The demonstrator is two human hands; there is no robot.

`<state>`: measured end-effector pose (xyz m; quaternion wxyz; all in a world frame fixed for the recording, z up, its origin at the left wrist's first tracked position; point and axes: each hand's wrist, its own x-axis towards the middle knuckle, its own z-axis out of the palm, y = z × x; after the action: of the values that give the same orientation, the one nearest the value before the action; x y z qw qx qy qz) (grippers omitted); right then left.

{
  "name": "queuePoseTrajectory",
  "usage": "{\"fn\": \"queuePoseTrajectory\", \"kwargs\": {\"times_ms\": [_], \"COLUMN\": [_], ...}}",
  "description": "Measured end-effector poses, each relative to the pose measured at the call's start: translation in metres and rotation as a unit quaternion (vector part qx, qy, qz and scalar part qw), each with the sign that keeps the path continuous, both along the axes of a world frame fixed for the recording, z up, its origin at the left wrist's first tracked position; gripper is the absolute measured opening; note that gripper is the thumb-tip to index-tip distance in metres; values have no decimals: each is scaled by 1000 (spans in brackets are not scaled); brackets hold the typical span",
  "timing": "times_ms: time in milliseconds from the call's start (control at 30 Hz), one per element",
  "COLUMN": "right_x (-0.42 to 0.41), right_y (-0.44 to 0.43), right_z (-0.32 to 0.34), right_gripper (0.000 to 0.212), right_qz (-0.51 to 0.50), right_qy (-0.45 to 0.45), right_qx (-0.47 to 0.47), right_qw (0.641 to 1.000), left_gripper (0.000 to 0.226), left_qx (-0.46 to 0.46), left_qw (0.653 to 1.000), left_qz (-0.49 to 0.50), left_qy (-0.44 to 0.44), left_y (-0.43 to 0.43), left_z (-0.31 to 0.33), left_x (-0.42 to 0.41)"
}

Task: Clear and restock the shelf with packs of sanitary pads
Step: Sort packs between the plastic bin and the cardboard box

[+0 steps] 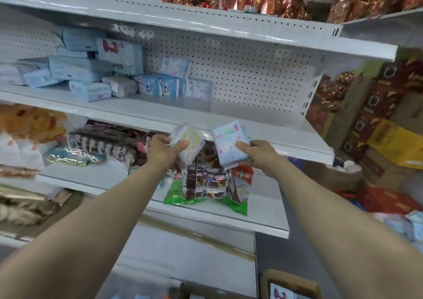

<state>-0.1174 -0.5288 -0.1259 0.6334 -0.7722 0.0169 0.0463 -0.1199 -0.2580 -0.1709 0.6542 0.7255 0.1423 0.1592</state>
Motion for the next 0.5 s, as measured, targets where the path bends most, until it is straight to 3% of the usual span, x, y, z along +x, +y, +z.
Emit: {"fn": "queuePoseTrajectory", "kwargs": {"times_ms": [133, 300, 500], "right_x": [-21, -34, -56], "right_y": [-4, -1, 13], "right_z": [-42, -108, -195], "right_gripper": [19, 35, 36], "right_qz": [5, -41, -72], "right_qy": [58, 122, 238], "right_qx": [14, 28, 55], "right_qw": [998, 991, 967], "left_gripper": [63, 67, 45], "left_qx": [-58, -141, -225], "left_qw": [995, 979, 937], "left_qz": [-17, -43, -99], "left_qy": [76, 141, 248], "left_y": [10, 22, 40], "left_z": [-51, -123, -196], "left_x": [-18, -34, -42]}}
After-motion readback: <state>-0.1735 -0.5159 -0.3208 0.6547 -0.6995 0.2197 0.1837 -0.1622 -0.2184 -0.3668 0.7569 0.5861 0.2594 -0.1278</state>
